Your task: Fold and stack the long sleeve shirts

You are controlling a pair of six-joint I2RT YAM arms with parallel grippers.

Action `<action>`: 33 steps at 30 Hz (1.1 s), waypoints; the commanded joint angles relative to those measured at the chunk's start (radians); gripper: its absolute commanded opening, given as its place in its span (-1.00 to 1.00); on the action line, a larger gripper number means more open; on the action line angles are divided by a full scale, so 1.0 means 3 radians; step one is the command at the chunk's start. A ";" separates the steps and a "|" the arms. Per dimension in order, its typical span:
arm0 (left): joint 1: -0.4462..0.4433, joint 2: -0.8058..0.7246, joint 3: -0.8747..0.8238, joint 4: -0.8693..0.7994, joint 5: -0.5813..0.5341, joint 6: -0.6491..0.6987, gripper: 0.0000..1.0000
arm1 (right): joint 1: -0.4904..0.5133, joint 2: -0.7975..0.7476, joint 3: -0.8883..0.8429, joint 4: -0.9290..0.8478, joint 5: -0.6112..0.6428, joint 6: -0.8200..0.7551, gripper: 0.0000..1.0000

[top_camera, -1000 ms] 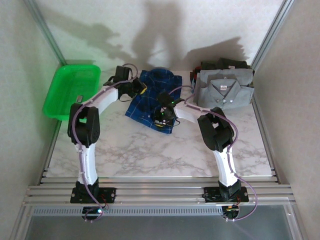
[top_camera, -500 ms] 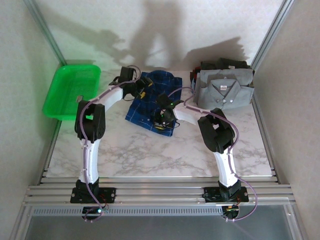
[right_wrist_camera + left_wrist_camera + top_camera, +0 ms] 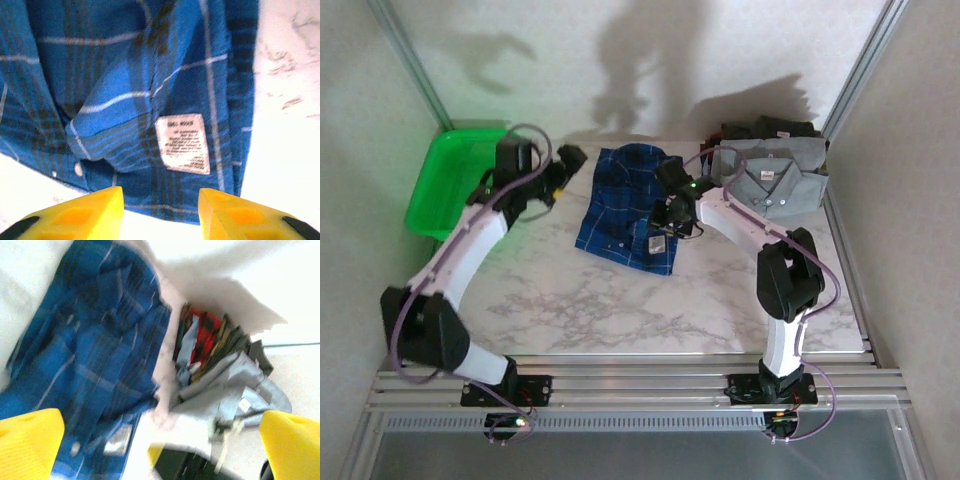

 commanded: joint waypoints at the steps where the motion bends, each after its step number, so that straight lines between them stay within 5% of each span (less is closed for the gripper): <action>1: -0.0164 -0.0267 -0.0880 0.0235 0.0106 -0.0368 0.99 | -0.0063 0.0098 -0.0020 -0.0105 0.0041 -0.0065 -0.13; 8: -0.0645 -0.0719 -0.1916 0.0952 -0.0003 -0.1044 0.90 | -0.0128 0.0372 -0.0060 0.0337 -0.0261 0.0061 -0.14; 16: -0.1000 -0.0483 -0.2246 0.1728 -0.0188 -0.1478 0.77 | -0.0146 0.0698 0.0029 0.0651 -0.0506 0.0252 -0.15; 33: -0.1193 0.0626 -0.1788 0.2241 -0.0425 -0.1601 0.49 | -0.0168 0.0935 0.0449 0.0643 -0.0624 0.0377 -0.77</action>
